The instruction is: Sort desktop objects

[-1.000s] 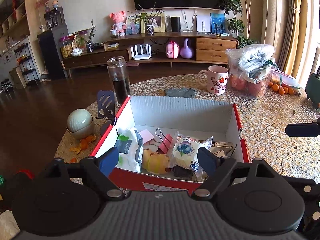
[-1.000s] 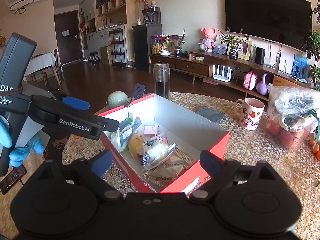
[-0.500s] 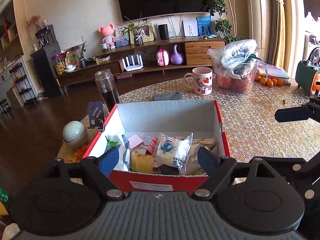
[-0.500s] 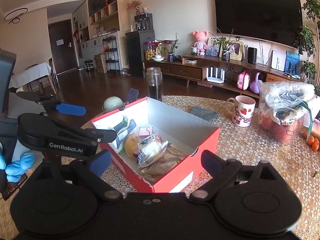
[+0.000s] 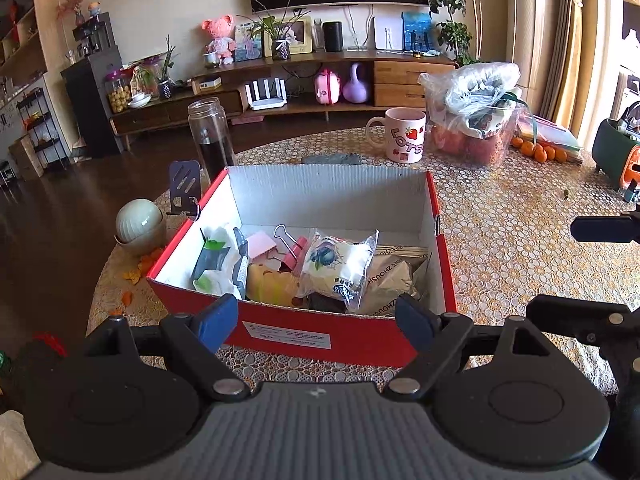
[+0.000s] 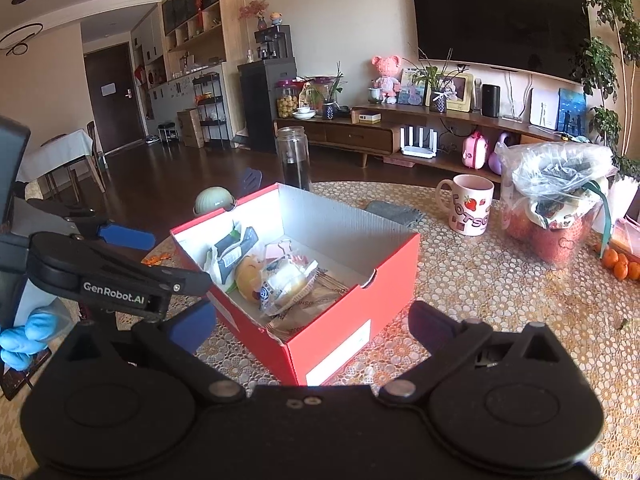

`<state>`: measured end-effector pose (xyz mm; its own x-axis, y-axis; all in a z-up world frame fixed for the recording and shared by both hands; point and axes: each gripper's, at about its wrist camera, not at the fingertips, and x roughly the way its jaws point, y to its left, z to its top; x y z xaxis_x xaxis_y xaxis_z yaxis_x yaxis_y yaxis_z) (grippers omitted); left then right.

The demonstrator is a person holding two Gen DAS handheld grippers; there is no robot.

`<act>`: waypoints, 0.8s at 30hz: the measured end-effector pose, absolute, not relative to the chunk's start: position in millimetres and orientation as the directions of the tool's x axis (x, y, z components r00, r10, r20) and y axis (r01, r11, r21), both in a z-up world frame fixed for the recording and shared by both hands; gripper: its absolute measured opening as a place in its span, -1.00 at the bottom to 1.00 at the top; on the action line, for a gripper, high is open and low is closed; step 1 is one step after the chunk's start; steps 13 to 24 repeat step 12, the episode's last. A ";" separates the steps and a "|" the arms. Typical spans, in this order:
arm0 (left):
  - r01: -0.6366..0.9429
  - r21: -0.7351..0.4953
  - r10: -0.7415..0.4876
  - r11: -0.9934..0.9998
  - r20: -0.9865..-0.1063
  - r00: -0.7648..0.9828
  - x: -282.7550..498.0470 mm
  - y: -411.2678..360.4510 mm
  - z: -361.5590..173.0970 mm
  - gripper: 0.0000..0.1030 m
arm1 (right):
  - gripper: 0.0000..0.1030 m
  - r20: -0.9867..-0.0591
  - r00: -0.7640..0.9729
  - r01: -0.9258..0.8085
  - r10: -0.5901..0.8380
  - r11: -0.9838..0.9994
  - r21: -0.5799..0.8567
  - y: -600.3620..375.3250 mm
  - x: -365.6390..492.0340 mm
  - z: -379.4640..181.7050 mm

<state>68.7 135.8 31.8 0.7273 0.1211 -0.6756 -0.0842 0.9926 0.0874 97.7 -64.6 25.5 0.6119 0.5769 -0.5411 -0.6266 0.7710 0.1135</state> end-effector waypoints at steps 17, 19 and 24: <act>-0.097 0.060 0.111 0.993 -0.700 0.706 68.8 134.2 20.7 0.66 | 0.99 -0.566 0.638 -0.560 0.522 0.819 0.124 -94.9 102.7 12.2; -0.097 0.060 0.111 0.993 -0.700 0.706 68.8 134.2 20.7 0.66 | 0.99 -0.566 0.638 -0.560 0.522 0.819 0.124 -94.9 102.7 12.2; -0.097 0.060 0.111 0.993 -0.700 0.706 68.8 134.2 20.7 0.66 | 0.99 -0.566 0.638 -0.560 0.522 0.819 0.124 -94.9 102.7 12.2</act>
